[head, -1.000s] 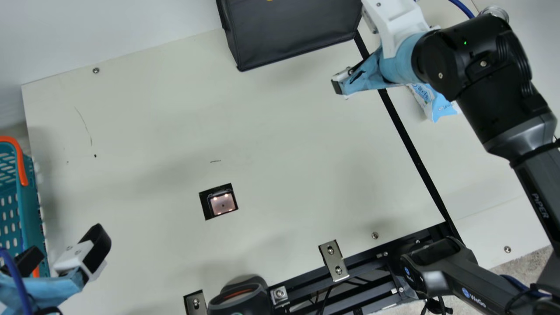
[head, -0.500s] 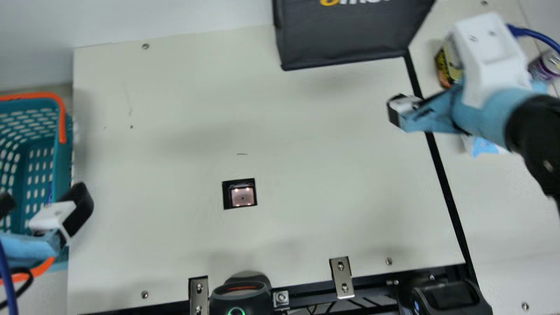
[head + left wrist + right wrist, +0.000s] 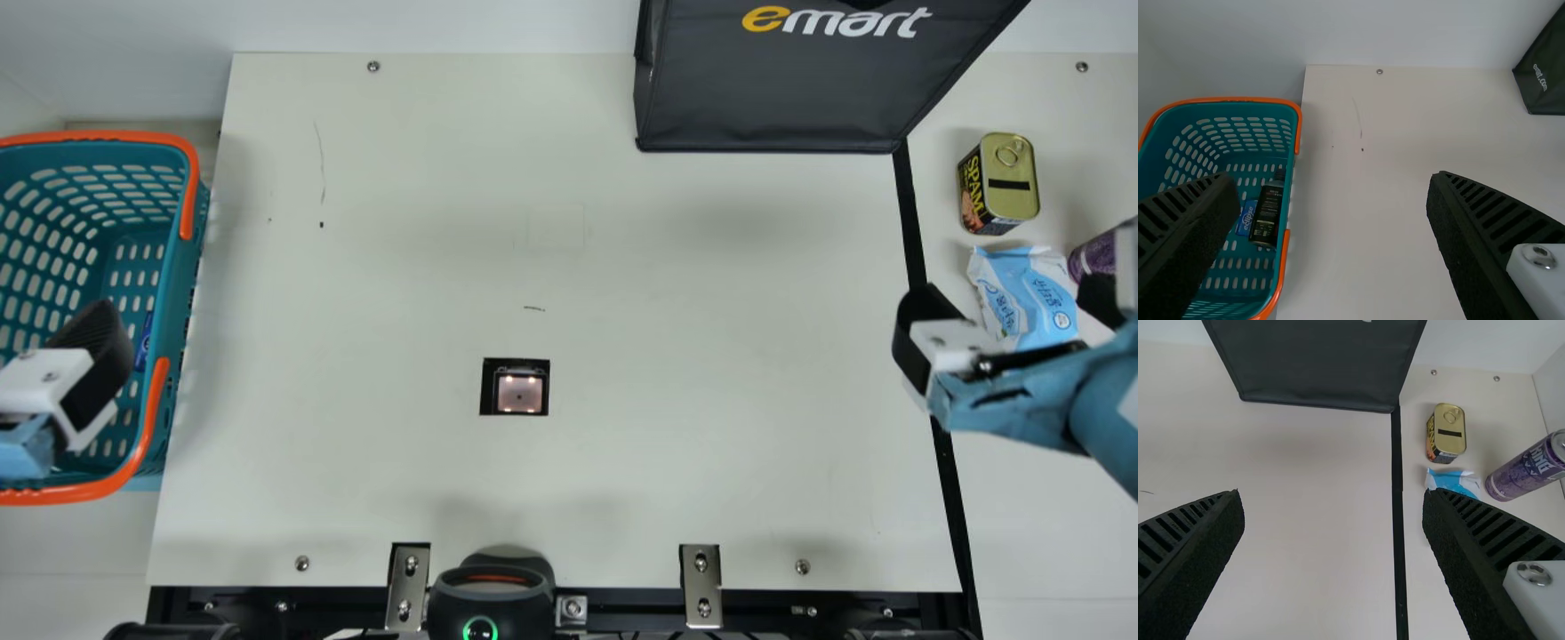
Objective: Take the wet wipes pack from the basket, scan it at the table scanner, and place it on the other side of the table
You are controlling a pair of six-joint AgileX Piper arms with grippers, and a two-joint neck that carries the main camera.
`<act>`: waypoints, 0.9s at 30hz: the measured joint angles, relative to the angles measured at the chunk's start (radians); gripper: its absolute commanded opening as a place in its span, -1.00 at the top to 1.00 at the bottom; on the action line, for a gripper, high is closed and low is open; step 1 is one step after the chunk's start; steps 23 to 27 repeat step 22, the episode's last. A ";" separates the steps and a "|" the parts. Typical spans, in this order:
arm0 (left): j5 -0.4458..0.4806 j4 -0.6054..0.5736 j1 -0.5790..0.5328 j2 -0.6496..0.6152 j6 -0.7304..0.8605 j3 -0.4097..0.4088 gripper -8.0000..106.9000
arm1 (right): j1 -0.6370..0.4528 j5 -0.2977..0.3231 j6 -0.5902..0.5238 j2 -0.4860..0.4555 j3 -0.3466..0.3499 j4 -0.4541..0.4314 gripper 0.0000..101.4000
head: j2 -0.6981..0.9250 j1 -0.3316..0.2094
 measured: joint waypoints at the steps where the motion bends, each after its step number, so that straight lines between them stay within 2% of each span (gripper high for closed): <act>1: 0.000 0.000 0.000 0.000 0.000 0.000 -0.71 | -0.001 0.008 0.000 -0.018 0.000 0.002 -0.87 | 0.002 0.000; 6: 0.000 0.000 0.000 0.000 0.000 0.000 -0.71 | -0.004 0.036 0.000 -0.086 0.000 0.007 -0.87 | 0.000 -0.002; 27: 0.000 0.000 0.000 0.000 0.000 0.000 -0.71 | -0.004 0.037 0.000 -0.090 0.000 0.006 -0.87 | 0.000 0.000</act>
